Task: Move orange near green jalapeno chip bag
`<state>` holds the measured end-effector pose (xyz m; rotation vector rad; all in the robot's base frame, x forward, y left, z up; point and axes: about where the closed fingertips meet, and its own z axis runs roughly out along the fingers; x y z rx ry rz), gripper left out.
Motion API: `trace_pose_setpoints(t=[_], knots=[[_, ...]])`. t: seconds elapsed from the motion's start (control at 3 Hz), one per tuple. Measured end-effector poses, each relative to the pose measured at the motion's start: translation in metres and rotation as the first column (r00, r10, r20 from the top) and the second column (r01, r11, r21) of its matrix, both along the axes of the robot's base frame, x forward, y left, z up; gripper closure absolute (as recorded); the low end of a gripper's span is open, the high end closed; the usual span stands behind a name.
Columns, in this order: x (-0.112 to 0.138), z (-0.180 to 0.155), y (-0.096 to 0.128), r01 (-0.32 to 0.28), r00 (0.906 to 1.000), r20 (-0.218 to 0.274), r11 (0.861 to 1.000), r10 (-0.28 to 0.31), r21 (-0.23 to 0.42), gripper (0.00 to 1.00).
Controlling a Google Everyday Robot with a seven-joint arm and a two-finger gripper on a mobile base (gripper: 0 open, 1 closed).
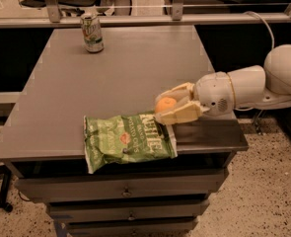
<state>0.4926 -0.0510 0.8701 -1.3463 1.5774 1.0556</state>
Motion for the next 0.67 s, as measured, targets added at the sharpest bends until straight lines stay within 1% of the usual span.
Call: trace_pose_setpoints(t=[0.33,0.67], knots=[[0.004,-0.024,-0.005,0.0,0.9999,-0.017,1.0,0.0,0.001,1.0],[0.01,-0.039,-0.011,0.004,0.9997,-0.025,1.0,-0.004,0.002,1.0]])
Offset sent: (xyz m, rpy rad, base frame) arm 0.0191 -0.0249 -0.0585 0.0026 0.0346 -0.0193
